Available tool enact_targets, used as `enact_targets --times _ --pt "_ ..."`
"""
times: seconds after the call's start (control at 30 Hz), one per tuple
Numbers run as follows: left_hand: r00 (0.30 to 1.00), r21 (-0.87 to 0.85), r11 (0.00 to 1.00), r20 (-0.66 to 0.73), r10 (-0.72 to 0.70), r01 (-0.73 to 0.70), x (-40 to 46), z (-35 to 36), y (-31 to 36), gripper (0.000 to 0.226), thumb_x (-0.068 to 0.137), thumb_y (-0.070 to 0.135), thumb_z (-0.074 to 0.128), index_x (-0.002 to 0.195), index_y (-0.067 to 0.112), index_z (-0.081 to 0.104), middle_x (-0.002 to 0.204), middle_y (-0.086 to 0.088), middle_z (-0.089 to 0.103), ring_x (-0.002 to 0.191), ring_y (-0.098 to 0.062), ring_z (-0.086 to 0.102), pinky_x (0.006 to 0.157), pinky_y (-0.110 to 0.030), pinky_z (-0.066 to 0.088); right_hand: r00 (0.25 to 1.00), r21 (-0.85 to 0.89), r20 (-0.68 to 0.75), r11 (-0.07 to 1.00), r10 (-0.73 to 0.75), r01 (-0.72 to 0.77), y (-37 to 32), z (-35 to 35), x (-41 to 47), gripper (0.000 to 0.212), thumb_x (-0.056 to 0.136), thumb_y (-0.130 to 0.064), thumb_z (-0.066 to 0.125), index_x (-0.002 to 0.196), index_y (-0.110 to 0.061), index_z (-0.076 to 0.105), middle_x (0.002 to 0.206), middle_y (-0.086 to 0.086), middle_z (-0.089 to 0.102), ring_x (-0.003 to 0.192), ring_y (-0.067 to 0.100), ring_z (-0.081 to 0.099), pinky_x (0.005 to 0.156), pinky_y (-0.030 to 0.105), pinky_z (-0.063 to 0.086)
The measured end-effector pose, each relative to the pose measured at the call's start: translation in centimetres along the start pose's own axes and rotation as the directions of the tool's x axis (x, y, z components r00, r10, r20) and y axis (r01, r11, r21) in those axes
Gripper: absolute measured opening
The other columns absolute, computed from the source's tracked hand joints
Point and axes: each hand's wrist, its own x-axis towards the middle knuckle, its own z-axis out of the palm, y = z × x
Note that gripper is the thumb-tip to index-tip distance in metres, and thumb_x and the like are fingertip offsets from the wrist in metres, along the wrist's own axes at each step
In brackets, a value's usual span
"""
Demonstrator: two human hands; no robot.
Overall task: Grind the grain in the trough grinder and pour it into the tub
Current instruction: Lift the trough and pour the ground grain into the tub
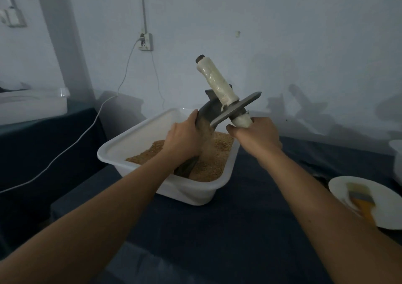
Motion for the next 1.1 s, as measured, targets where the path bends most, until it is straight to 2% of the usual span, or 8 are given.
enact_targets --times 0.07,0.17,0.4,0.5,0.57,0.83,1.0,1.1 --pt "1.000 0.088 0.996 -0.015 0.006 -0.004 0.0 0.1 -0.1 0.066 0.104 0.026 0.042 0.160 0.041 0.011 0.120 -0.021 0.054 0.106 -0.041 0.056 0.095 -0.055 0.051 1.000 0.023 -0.010 1.000 0.002 -0.002 0.4 0.0 -0.3 0.030 0.073 -0.054 0.074 0.075 -0.025 0.067 0.069 -0.005 0.068 0.068 0.019 0.067 0.064 0.037 0.053" --pt "0.997 0.251 0.967 -0.052 0.061 -0.046 0.1 -0.2 0.1 0.069 0.105 0.024 0.044 0.160 0.043 0.006 0.118 -0.022 0.045 0.102 -0.041 0.053 0.082 -0.049 0.051 1.000 0.050 -0.013 0.999 0.006 -0.005 0.9 -0.2 -0.4 0.031 0.073 -0.054 0.074 0.076 -0.024 0.067 0.069 -0.005 0.068 0.070 0.019 0.068 0.069 0.040 0.055" --pt "0.975 0.590 0.799 -0.091 0.202 -0.111 -0.2 -1.3 0.6 0.089 0.098 0.012 0.060 0.162 0.031 0.002 0.113 -0.022 0.046 0.086 -0.030 0.042 0.069 -0.039 0.044 1.000 0.054 -0.009 0.999 0.011 -0.010 1.1 -0.8 -0.5 0.034 0.071 -0.056 0.075 0.074 -0.023 0.068 0.066 -0.006 0.068 0.068 0.020 0.068 0.066 0.039 0.053" --pt "0.965 0.667 0.736 -0.099 0.243 -0.117 -0.2 -1.7 0.9 0.090 0.098 0.014 0.062 0.162 0.031 0.002 0.111 -0.021 0.046 0.089 -0.032 0.048 0.066 -0.039 0.041 1.000 0.048 -0.005 0.999 0.014 -0.014 0.9 -1.2 -0.6 0.035 0.071 -0.057 0.074 0.075 -0.023 0.068 0.068 -0.005 0.068 0.069 0.021 0.068 0.067 0.040 0.053" --pt "0.967 0.661 0.742 -0.100 0.235 -0.113 -0.3 -1.8 0.9 0.090 0.098 0.013 0.062 0.162 0.032 0.001 0.112 -0.021 0.046 0.094 -0.035 0.052 0.067 -0.039 0.043 1.000 0.050 -0.004 0.999 0.018 -0.018 0.7 -1.3 -0.6 0.034 0.072 -0.056 0.074 0.076 -0.023 0.069 0.070 -0.004 0.069 0.070 0.021 0.068 0.070 0.042 0.055" --pt "0.983 0.365 0.923 -0.081 0.164 -0.124 0.6 -2.7 0.7 0.079 0.101 0.020 0.059 0.159 0.038 0.009 0.112 -0.022 0.048 0.082 -0.029 0.044 0.068 -0.042 0.043 0.999 0.027 -0.037 1.000 0.011 -0.010 0.2 -2.0 -0.2 0.032 0.074 -0.055 0.074 0.076 -0.024 0.068 0.068 -0.006 0.068 0.068 0.018 0.068 0.069 0.041 0.056" --pt "0.996 -0.049 0.995 -0.020 0.089 -0.090 2.0 -4.5 2.0 0.052 0.103 0.015 0.046 0.153 0.027 0.037 0.126 -0.010 0.062 0.104 -0.028 0.061 0.085 -0.042 0.053 0.998 0.062 -0.059 0.998 -0.027 0.031 -0.6 -3.4 0.3 0.030 0.073 -0.052 0.076 0.074 -0.022 0.069 0.065 -0.007 0.068 0.066 0.017 0.069 0.069 0.042 0.059" --pt "0.997 -0.393 0.919 0.081 -0.002 0.033 1.9 -5.8 2.9 0.035 0.098 0.011 0.051 0.131 0.019 0.057 0.114 -0.009 0.067 0.105 -0.032 0.066 0.090 -0.046 0.057 0.995 0.036 -0.088 0.998 -0.052 0.055 -1.3 -4.7 0.9 0.032 0.071 -0.052 0.077 0.076 -0.022 0.070 0.068 -0.006 0.070 0.066 0.017 0.069 0.066 0.038 0.059"
